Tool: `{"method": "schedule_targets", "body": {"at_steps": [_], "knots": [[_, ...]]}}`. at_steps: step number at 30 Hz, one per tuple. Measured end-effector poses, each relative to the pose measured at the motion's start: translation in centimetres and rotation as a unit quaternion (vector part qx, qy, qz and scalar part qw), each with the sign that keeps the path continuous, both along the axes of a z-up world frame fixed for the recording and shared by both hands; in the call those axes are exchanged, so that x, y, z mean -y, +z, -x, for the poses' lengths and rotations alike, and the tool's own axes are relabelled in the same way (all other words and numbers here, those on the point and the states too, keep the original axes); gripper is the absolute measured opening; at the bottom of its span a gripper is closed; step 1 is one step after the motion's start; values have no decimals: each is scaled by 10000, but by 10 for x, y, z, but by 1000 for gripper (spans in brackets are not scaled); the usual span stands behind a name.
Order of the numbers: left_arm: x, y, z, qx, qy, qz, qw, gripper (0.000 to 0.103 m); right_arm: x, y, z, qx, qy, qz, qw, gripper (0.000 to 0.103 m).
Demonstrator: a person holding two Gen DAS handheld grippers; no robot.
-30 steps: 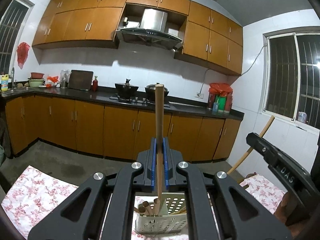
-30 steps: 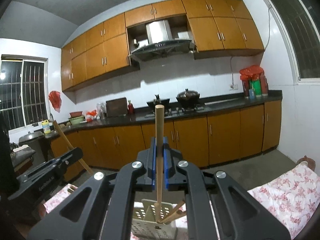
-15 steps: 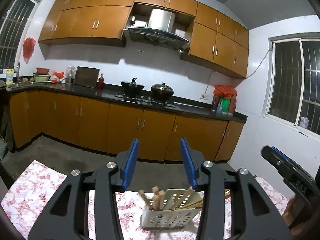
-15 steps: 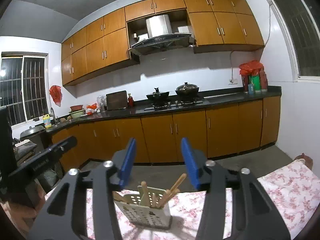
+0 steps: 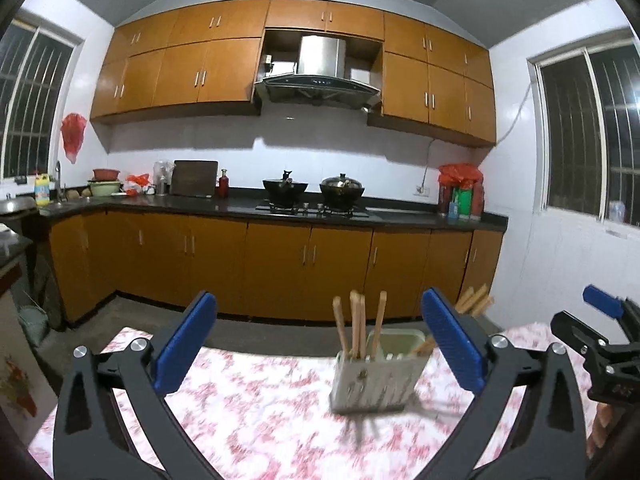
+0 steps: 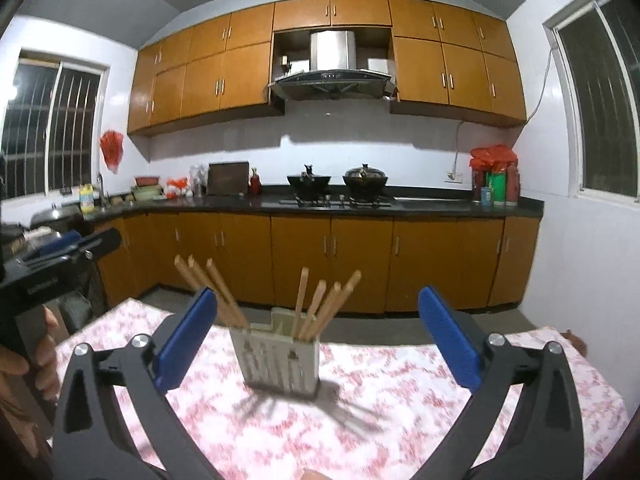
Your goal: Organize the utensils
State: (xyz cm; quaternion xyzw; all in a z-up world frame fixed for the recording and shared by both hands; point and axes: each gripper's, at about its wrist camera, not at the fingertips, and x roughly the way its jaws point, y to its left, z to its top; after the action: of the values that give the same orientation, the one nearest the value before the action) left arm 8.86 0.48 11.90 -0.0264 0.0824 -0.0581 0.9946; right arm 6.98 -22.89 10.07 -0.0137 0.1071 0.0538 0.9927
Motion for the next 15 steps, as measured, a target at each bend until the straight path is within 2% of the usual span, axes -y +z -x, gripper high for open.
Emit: {"method": "schedule_targets", "body": {"at_steps": [8,15], "knots": [[6,-38,43,-161,166,-459,9987,101,-11,-39,31,-502,-44,-59,9987,99],[3,-71,53,-592,376,-465,9965,101,-16,-75,42,-833,-224,-166,9961,99]]}}
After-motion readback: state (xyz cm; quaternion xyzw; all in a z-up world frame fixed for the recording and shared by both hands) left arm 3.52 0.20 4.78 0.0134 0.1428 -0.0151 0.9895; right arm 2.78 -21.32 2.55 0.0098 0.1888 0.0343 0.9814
